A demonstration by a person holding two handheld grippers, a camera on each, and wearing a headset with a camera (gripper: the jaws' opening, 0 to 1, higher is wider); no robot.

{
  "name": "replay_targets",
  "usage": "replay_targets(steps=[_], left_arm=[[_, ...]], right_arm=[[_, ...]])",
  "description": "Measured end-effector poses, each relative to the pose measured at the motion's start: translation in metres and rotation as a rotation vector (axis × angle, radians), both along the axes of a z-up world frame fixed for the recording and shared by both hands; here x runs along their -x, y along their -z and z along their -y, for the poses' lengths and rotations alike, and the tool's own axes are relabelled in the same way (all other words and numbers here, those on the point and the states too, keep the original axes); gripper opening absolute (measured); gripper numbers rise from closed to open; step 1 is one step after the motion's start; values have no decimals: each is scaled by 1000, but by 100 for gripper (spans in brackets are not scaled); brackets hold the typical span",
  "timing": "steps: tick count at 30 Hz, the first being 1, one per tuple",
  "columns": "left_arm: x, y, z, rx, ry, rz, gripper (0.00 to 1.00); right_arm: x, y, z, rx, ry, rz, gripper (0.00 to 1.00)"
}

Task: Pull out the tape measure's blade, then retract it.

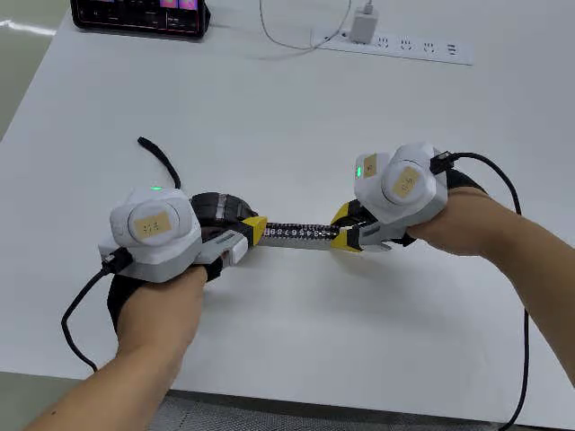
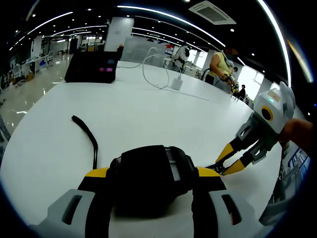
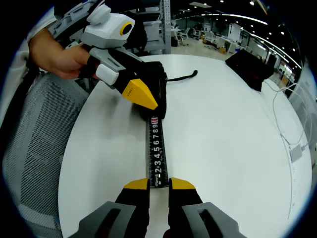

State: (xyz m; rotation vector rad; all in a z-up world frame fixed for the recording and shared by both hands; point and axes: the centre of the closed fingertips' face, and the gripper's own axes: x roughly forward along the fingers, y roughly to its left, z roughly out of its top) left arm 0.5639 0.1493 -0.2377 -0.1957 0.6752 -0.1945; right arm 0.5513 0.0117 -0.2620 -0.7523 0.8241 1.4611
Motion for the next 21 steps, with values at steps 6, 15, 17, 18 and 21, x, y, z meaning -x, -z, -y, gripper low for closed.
replay_targets(steps=[6, 15, 17, 18, 21], left_arm=[[0, 0, 0, 1, 0, 0, 62], [0, 0, 0, 2, 1, -1, 62], [0, 0, 0, 2, 1, -1, 62], [0, 0, 0, 2, 2, -1, 62], [0, 0, 0, 3, 1, -2, 62]], right_arm=[[1, 0, -8, -10, -2, -3, 10], [4, 1, -22, -28, -7, -10, 10], [4, 1, -24, -30, -7, -12, 10], [5, 1, -26, -32, -10, -11, 10], [5, 0, -30, -38, -9, -15, 10]])
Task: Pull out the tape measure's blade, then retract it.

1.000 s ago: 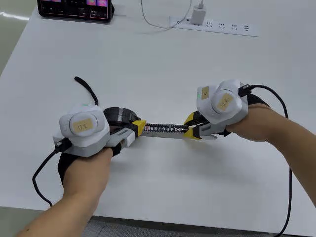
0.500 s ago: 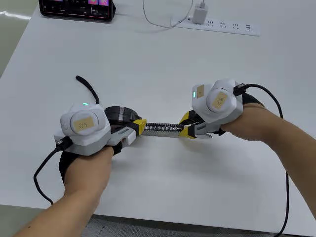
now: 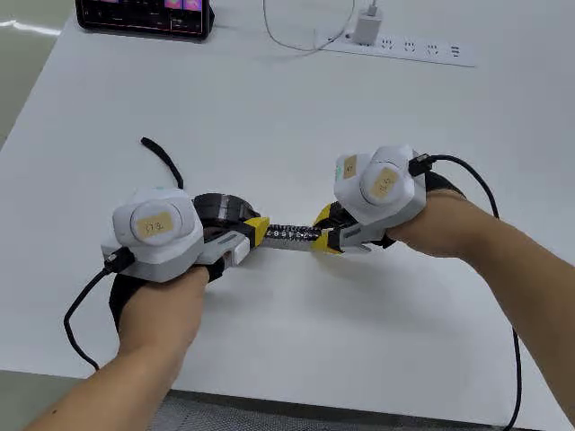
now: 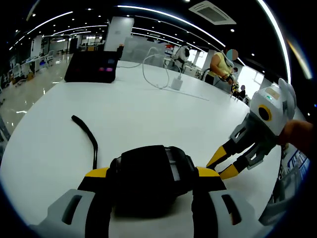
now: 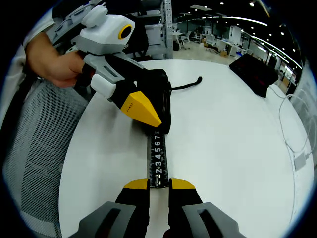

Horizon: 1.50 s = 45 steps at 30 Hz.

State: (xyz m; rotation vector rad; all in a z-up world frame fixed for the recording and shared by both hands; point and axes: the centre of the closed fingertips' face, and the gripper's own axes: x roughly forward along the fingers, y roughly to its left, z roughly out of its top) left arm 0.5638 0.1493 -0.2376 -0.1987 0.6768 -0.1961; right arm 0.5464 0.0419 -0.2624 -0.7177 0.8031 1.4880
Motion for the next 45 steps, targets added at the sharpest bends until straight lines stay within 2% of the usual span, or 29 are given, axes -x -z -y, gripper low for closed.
replay_targets(steps=[37, 45], left_arm=[[0, 1, 0, -6, 9, -3, 62], [-1, 2, -1, 1, 5, -2, 62]], right_arm=[[4, 4, -57, -77, 4, -11, 10], [4, 4, -63, -91, 7, -16, 10]])
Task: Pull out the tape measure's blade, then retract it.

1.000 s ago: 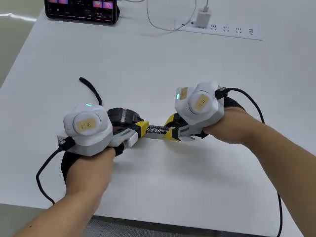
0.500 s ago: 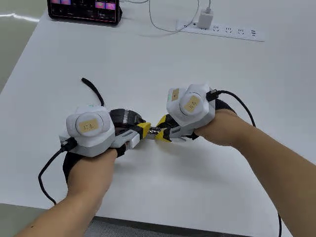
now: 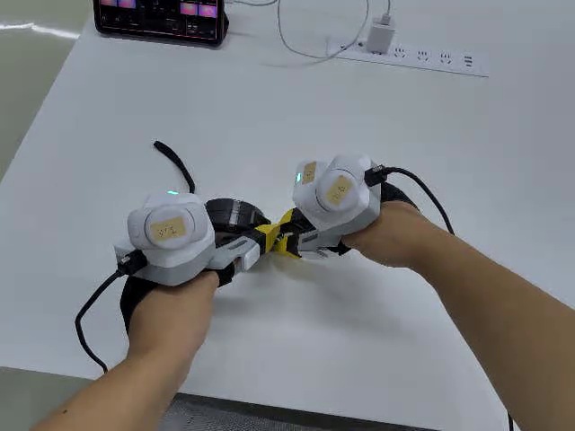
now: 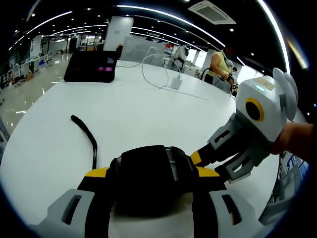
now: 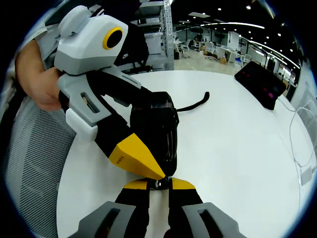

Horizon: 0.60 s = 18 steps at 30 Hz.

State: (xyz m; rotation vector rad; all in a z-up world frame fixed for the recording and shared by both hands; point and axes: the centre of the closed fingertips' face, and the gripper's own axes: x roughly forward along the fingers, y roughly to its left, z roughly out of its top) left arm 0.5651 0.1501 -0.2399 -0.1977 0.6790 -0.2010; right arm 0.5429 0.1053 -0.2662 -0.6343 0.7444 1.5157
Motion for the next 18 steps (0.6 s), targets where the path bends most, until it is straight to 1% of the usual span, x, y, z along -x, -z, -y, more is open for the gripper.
replay_targets(steps=[11, 18], left_arm=[[-1, 1, 0, 2, 1, 1, 63], [0, 1, 1, -2, 6, -6, 63]], right_arm=[[0, 0, -1, -7, -11, 8, 10], [0, 1, -1, -2, -2, 12, 11]])
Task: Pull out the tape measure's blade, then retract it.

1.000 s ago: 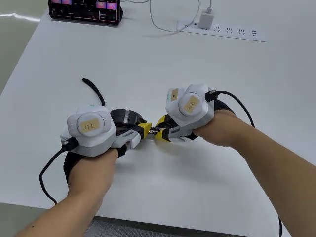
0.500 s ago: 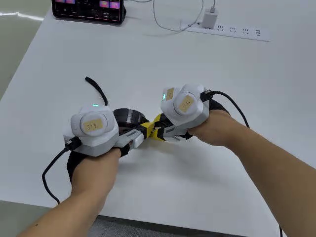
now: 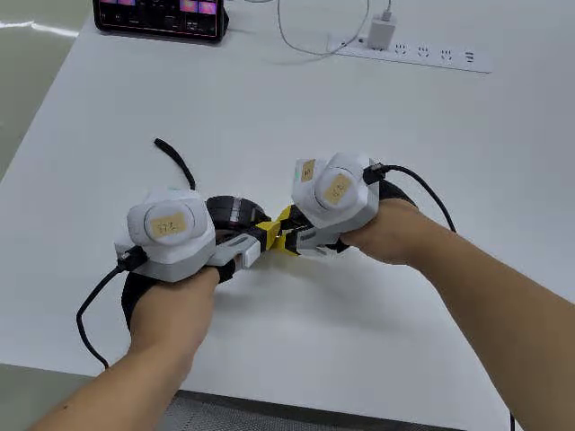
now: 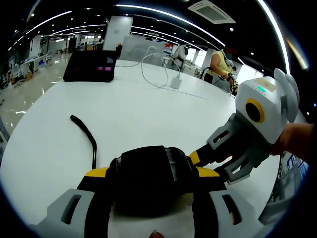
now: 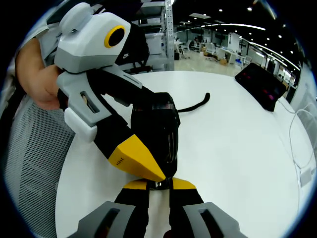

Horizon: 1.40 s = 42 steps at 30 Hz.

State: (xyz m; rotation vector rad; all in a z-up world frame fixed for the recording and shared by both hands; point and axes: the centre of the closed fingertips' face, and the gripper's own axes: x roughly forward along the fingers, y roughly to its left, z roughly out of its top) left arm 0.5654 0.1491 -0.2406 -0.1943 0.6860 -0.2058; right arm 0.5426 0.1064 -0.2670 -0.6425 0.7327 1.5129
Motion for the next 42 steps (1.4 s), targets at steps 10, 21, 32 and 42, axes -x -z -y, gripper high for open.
replay_targets(steps=[10, 21, 32, 42], left_arm=[[0, 0, 1, -8, 12, -13, 64], [0, 0, 2, -7, 15, -28, 64], [0, -1, 2, -7, 16, -28, 64], [1, 0, 3, -10, 22, -27, 65]], right_arm=[[1, 0, 0, 5, 2, 3, 12], [1, 2, 0, 8, -2, 5, 13], [1, 2, 0, 8, 1, 4, 13], [1, 1, 4, 19, 21, -3, 19]])
